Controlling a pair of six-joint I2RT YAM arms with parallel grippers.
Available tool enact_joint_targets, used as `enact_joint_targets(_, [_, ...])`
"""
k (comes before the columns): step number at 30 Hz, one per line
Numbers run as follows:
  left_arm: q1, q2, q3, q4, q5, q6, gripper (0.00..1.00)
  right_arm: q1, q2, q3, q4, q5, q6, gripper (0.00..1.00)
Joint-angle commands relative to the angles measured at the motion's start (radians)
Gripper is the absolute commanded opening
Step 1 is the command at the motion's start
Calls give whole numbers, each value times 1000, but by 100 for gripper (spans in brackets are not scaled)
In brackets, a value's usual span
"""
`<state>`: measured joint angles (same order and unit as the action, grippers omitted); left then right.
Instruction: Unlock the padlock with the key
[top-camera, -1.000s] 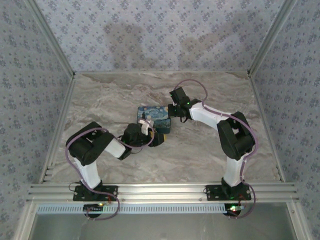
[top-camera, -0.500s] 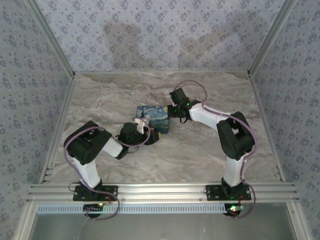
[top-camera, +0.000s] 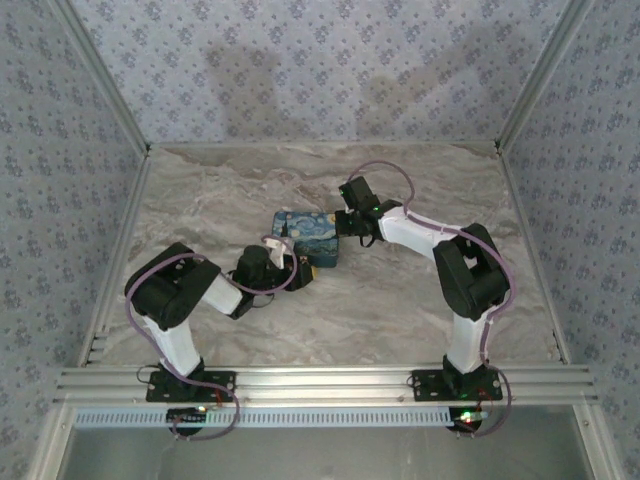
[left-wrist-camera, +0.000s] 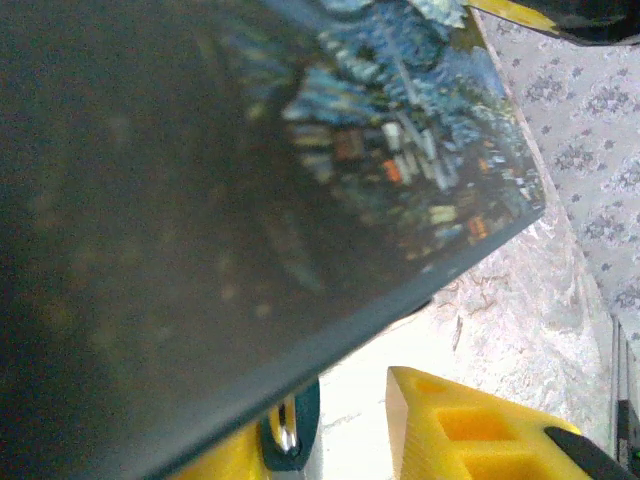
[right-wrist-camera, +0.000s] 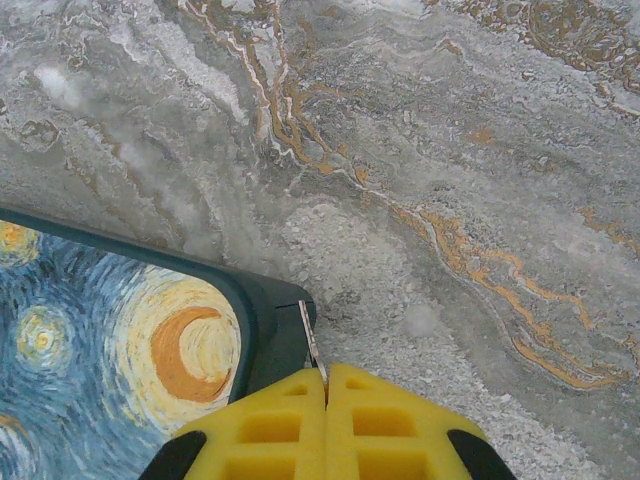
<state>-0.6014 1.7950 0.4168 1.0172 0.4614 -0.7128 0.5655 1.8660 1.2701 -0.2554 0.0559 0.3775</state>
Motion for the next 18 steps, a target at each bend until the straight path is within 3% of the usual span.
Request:
enact_joint_targets(1, [8, -18, -9, -25, 29, -5, 32, 11, -8, -16, -22, -13, 15, 0])
enact_joint_targets(3, [11, -17, -4, -37, 37, -2, 23, 12, -10, -18, -23, -13, 13, 0])
enact_joint_targets(10, [27, -19, 14, -75, 59, -7, 17, 13, -19, -29, -15, -14, 13, 0])
enact_joint_targets(18, [28, -22, 33, -110, 52, -7, 37, 13, -22, -29, -13, -19, 10, 0])
